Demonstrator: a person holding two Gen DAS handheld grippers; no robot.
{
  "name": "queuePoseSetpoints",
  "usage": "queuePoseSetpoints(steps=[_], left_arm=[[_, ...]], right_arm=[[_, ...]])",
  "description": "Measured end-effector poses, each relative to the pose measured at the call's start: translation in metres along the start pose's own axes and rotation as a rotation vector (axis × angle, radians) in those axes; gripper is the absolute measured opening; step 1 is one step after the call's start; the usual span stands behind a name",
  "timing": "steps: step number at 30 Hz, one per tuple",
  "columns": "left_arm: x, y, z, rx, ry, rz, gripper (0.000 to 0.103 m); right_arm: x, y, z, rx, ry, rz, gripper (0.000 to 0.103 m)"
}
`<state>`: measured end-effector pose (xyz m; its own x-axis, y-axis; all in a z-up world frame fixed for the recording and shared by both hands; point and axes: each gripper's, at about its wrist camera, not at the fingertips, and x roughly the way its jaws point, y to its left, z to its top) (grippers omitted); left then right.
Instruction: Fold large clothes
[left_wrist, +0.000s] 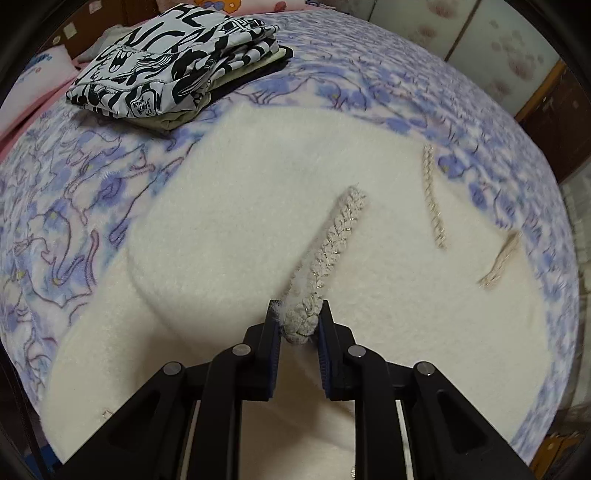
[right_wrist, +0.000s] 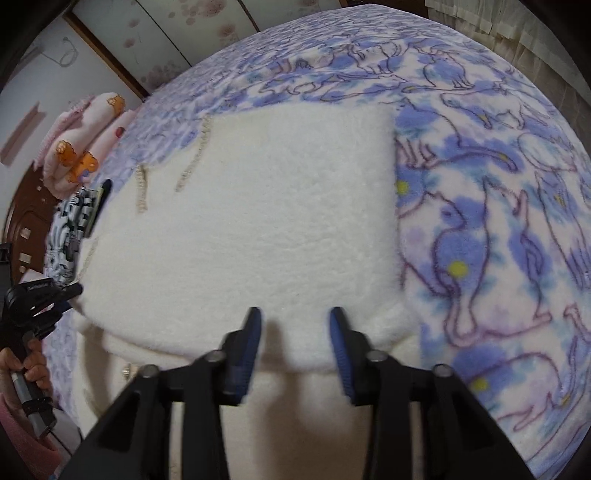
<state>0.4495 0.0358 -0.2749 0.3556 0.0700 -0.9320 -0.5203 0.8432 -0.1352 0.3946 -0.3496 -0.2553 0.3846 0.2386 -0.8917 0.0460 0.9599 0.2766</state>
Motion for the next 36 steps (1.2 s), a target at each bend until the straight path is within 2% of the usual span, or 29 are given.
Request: queuePoseSetpoints(steps=[1, 5, 8, 11, 14, 17, 19, 22, 23, 25, 27, 31, 36], left_arm=[[0.002, -0.001, -0.002, 0.015, 0.001, 0.015, 0.016], [0.007, -0.003, -0.006, 0.046, 0.018, 0.048, 0.017], [0.008, -0.002, -0.003, 0.092, 0.046, 0.048, 0.017], [-0.003, -0.005, 0.003, 0.139, 0.051, 0.034, 0.021], [-0.023, -0.015, 0.004, 0.2, 0.026, 0.062, 0.027], [-0.042, -0.028, -0.004, 0.261, -0.013, 0.121, 0.028], [-0.05, -0.042, -0.014, 0.308, -0.013, 0.076, 0.028], [-0.043, -0.071, -0.032, 0.379, 0.053, -0.085, 0.028], [-0.037, -0.081, -0.038, 0.396, 0.074, -0.116, 0.028], [-0.021, -0.104, -0.047, 0.43, 0.11, -0.136, 0.028], [-0.004, -0.123, -0.05, 0.453, 0.113, -0.146, 0.028], [0.021, -0.146, -0.033, 0.477, 0.048, -0.103, 0.028], [0.038, -0.14, 0.016, 0.447, 0.002, -0.036, 0.028]], right_arm=[[0.004, -0.003, 0.0, 0.0, 0.012, -0.058, 0.0], [0.011, -0.024, 0.004, 0.091, 0.045, 0.011, 0.0], [0.011, -0.022, 0.005, 0.023, 0.056, -0.013, 0.0], [0.001, -0.031, 0.009, 0.102, 0.034, -0.033, 0.0], [-0.009, -0.022, 0.009, 0.068, 0.016, -0.07, 0.0], [-0.011, -0.006, 0.007, 0.015, 0.035, 0.024, 0.0], [-0.008, 0.007, 0.005, -0.004, 0.029, 0.108, 0.0], [0.003, 0.034, 0.006, -0.058, 0.029, 0.212, 0.0], [0.008, 0.045, 0.007, -0.076, 0.025, 0.238, 0.0], [0.022, 0.064, 0.008, -0.1, 0.03, 0.278, 0.0], [0.037, 0.079, 0.01, -0.133, 0.025, 0.286, 0.0], [0.056, 0.093, 0.028, -0.186, -0.011, 0.258, 0.0], [0.067, 0.066, 0.077, -0.154, -0.064, 0.237, 0.0]])
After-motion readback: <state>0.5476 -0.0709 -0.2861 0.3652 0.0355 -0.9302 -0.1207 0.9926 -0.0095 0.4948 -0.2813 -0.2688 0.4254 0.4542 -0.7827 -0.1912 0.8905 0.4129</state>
